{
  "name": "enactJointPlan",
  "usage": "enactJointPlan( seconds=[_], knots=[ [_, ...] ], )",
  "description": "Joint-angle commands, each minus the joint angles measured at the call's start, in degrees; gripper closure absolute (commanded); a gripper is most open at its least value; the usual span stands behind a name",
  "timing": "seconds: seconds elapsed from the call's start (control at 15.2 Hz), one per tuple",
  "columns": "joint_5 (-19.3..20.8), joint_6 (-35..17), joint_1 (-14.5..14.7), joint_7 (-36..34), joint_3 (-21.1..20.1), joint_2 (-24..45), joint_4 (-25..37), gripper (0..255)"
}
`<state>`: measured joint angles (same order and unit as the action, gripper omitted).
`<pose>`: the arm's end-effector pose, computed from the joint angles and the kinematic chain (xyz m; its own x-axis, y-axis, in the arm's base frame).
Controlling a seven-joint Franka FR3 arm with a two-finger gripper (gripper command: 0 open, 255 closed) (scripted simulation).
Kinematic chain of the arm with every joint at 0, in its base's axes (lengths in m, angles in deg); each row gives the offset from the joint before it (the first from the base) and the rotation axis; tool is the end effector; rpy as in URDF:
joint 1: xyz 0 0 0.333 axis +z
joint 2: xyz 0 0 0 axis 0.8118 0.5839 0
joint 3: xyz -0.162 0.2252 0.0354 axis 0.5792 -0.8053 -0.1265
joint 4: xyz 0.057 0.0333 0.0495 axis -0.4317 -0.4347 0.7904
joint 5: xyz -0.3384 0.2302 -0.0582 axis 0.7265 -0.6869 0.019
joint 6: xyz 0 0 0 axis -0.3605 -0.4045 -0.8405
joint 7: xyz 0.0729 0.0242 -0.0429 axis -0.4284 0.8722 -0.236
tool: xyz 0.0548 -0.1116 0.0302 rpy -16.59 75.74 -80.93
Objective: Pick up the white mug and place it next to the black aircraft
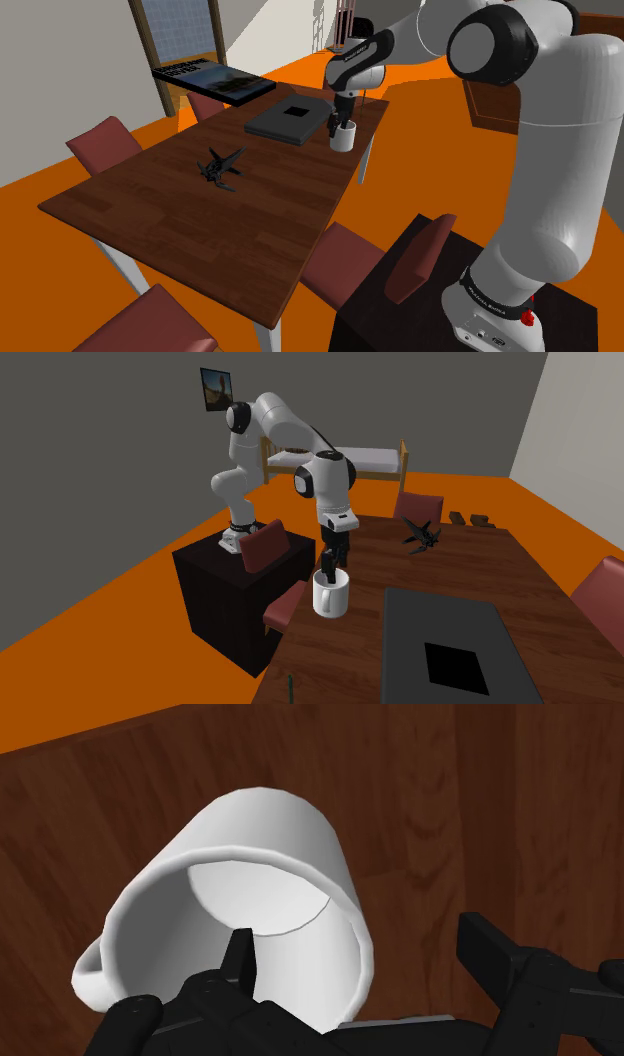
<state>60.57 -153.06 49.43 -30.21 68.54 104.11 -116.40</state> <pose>0.6238 -0.2174 0.2937 0.9820 0.1508 0.1134 0.1496 -0.9886 0.0195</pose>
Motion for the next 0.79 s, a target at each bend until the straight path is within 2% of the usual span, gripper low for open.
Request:
enactJointPlan(
  seconds=[0.0,0.53,0.59,0.73],
  knots=[
    [-0.53,-1.47,-0.19,0.36,-0.23,1.29,-0.2,0],
    [-0.52,-1.46,-0.2,0.36,-0.23,1.29,-0.2,0],
    [-0.52,-1.46,-0.2,0.36,-0.23,1.29,-0.2,255],
    [-0.52,-1.46,-0.2,0.36,-0.23,1.29,-0.2,255]
  ],
)
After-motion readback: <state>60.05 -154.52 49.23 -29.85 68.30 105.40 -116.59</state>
